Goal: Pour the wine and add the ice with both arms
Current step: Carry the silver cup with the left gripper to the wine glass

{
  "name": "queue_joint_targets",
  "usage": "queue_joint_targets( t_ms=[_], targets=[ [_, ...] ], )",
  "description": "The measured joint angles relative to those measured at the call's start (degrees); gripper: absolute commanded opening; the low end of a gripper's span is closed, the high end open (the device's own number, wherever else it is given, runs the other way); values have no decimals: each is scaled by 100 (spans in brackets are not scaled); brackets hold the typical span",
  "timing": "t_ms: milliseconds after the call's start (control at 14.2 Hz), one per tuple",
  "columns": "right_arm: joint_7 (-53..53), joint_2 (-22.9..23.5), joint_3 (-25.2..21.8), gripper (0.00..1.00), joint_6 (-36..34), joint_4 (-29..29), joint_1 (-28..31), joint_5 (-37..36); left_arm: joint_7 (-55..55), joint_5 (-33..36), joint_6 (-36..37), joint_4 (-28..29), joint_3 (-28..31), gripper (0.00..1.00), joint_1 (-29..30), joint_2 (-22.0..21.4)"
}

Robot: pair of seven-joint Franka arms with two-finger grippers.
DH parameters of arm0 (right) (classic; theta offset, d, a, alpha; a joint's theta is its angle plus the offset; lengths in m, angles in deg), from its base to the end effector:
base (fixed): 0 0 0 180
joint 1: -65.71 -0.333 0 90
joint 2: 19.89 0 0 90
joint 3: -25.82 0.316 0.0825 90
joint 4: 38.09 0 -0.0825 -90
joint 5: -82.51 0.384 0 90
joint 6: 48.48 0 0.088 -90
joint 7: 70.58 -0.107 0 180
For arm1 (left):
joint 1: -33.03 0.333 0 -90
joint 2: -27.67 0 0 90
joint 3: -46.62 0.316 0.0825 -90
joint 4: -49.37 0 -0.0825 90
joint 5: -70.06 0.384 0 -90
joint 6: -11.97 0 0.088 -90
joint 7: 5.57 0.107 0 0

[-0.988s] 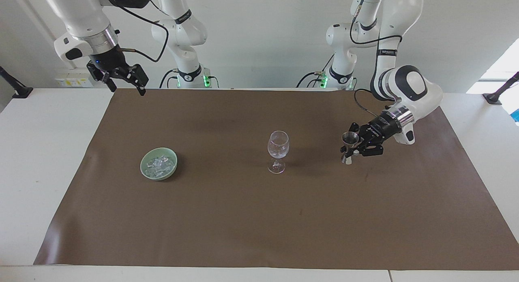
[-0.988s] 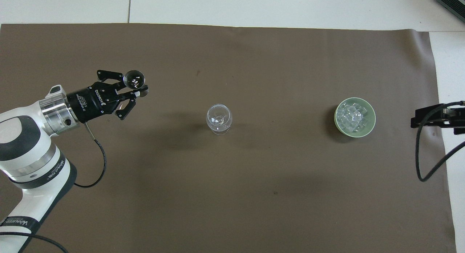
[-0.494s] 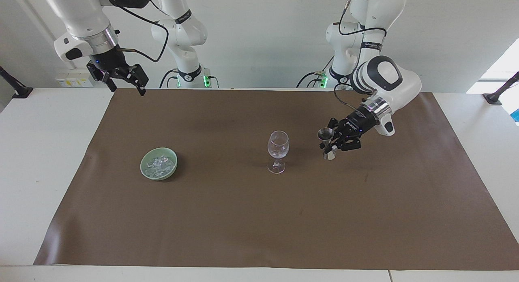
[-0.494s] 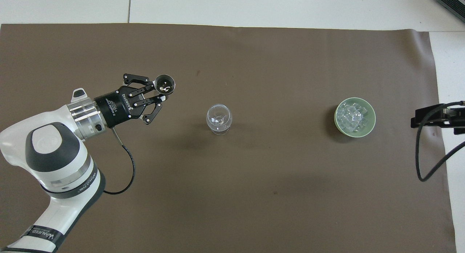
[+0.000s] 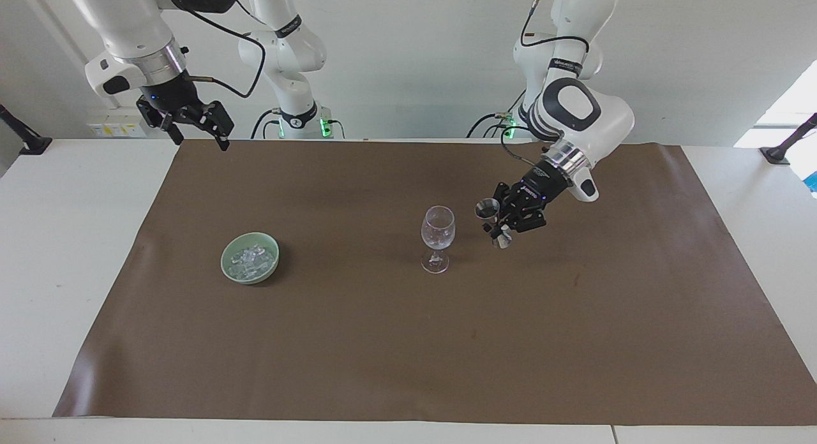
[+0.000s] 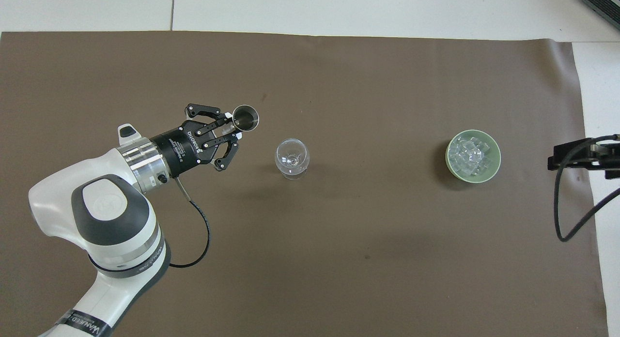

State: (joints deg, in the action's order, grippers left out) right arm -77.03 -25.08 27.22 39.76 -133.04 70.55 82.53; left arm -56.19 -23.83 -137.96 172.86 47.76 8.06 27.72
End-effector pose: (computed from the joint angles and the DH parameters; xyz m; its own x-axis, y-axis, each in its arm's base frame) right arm 0.5215 -0.0307 0.6300 0.9848 -0.1719 -0.0262 -0.1718 -0.9851 0.0048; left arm 0.5227 -0.2063 0.4287 0.0339 0.5266 -0.8495 0.8793 0.3883 0.2758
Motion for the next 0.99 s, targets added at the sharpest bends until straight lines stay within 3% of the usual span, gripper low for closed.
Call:
queue_joint_targets(
  t_ms=[282, 988],
  targets=[
    [0, 0, 0, 100, 0, 0, 0, 0, 69, 6, -295, -18, -3, 0, -262, -6],
    [0, 0, 0, 100, 0, 0, 0, 0, 1399, 12, -1145, -85, -45, 0, -613, -6]
  ],
)
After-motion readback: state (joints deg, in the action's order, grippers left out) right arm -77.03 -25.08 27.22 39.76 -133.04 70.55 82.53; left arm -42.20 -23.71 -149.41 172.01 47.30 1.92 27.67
